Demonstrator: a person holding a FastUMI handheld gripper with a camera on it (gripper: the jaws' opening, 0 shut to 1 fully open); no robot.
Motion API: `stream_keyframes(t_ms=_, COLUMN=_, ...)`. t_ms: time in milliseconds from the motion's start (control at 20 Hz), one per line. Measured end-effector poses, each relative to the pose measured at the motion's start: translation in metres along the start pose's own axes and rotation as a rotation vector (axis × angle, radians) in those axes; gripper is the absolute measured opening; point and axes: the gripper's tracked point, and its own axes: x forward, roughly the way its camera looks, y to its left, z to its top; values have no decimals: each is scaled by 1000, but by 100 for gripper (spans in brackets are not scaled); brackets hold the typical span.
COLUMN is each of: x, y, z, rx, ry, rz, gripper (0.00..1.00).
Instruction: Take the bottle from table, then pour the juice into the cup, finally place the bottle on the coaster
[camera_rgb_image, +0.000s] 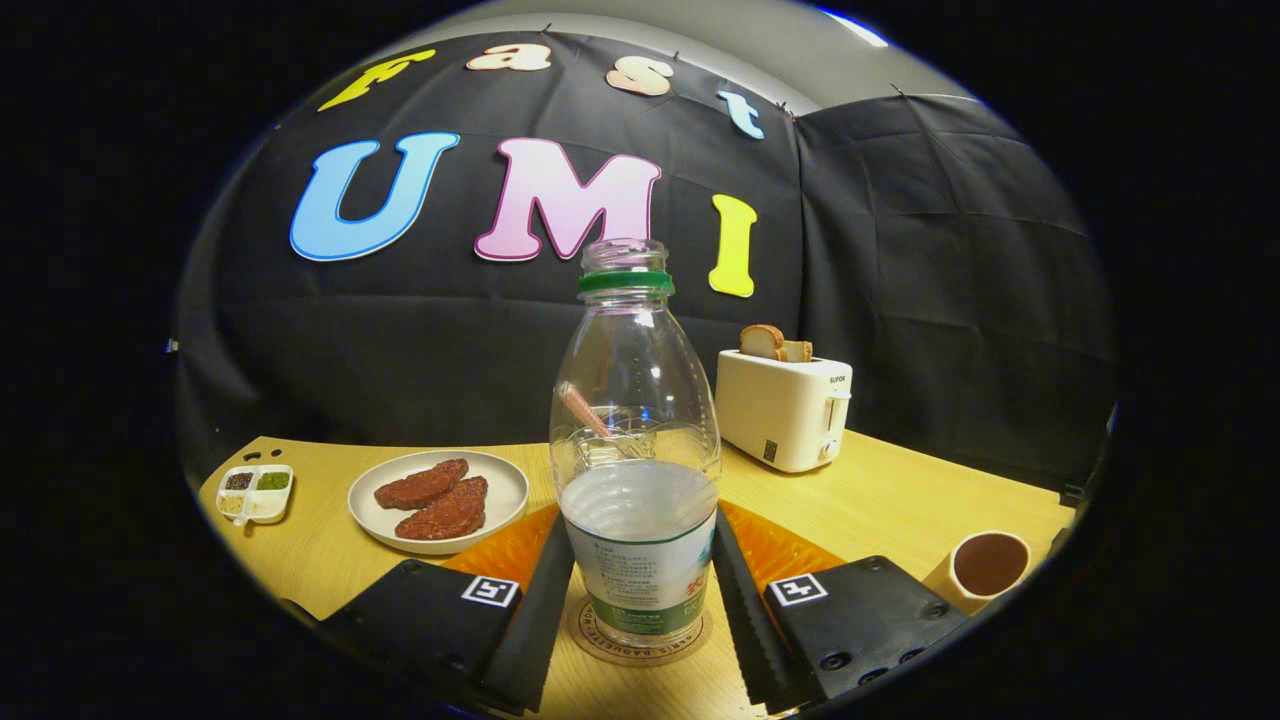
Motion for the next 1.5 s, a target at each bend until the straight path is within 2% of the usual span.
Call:
stream_keyframes(t_ms=450, x=-1, y=-9, z=-11, rx=36, ry=20, rz=-48, gripper=79)
stream_keyframes(t_ms=600, x=-5, y=-13, z=-10, rx=33, ry=26, rz=-52, gripper=100)
stream_keyframes(t_ms=800, x=-14, y=-16, z=-12, rx=49, ry=32, rz=-42, gripper=100)
stream_keyframes(t_ms=1050, x=-48, y=-14, z=-9, rx=77, ry=60, rz=-21, gripper=100)
stream_keyframes(t_ms=1200, x=-74, y=-14, z=-4, rx=78, ry=71, rz=13, gripper=100)
stream_keyframes(t_ms=1500, x=-125, y=1, z=22, rx=53, ry=68, rz=158, gripper=100)
